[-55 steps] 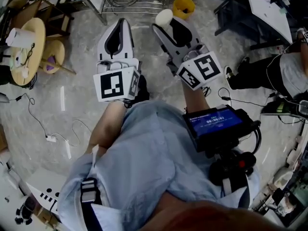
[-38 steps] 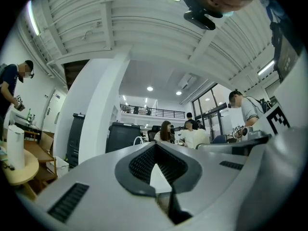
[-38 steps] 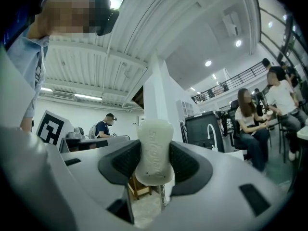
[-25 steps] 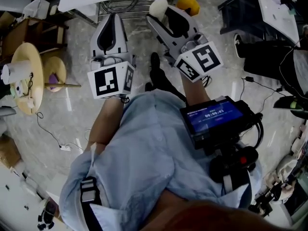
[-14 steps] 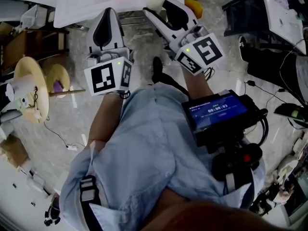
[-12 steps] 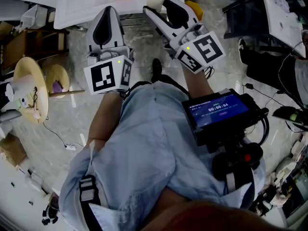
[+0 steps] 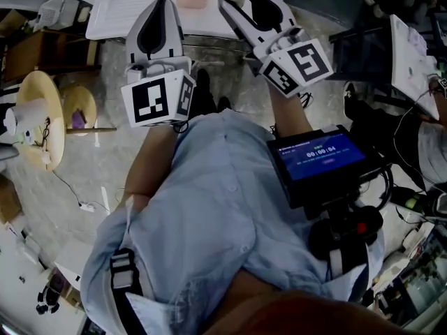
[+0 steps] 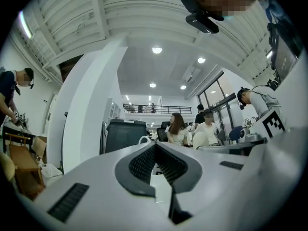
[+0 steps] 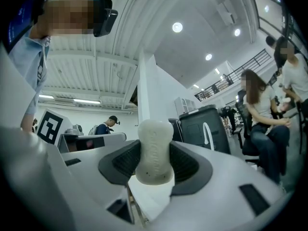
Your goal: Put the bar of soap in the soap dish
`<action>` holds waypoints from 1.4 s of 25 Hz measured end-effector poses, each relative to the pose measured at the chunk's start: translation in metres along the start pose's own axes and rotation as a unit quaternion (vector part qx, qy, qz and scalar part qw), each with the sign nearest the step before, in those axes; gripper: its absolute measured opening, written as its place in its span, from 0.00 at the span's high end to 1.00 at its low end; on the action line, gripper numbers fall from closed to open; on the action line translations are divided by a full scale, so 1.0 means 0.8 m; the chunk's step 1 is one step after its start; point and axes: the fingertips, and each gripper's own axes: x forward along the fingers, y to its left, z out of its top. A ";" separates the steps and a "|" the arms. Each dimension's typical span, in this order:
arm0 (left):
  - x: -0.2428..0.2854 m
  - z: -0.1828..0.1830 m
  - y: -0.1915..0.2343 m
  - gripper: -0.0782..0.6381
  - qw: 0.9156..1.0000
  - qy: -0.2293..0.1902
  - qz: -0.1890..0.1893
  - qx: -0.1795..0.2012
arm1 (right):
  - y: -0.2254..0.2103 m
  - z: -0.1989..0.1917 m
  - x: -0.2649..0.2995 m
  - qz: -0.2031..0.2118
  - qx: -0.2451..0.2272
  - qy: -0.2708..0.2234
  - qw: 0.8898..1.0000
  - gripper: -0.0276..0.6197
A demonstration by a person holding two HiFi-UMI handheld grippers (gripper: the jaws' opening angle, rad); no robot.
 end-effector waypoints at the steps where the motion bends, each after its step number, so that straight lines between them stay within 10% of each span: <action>1: 0.011 -0.006 0.002 0.88 1.000 0.002 0.003 0.000 | -0.010 -0.003 0.007 0.002 0.001 0.003 1.000 0.66; 16: 0.079 -0.072 0.081 0.88 0.999 0.029 0.027 -0.026 | -0.062 -0.070 0.093 0.007 0.014 0.052 0.999 0.66; 23: 0.009 0.012 -0.018 0.88 0.998 -0.010 -0.053 0.028 | -0.007 -0.012 -0.027 -0.041 -0.006 -0.032 0.999 0.66; 35: -0.031 0.048 -0.040 0.88 0.998 -0.014 -0.042 0.044 | 0.015 -0.007 -0.054 -0.017 -0.026 -0.033 0.999 0.66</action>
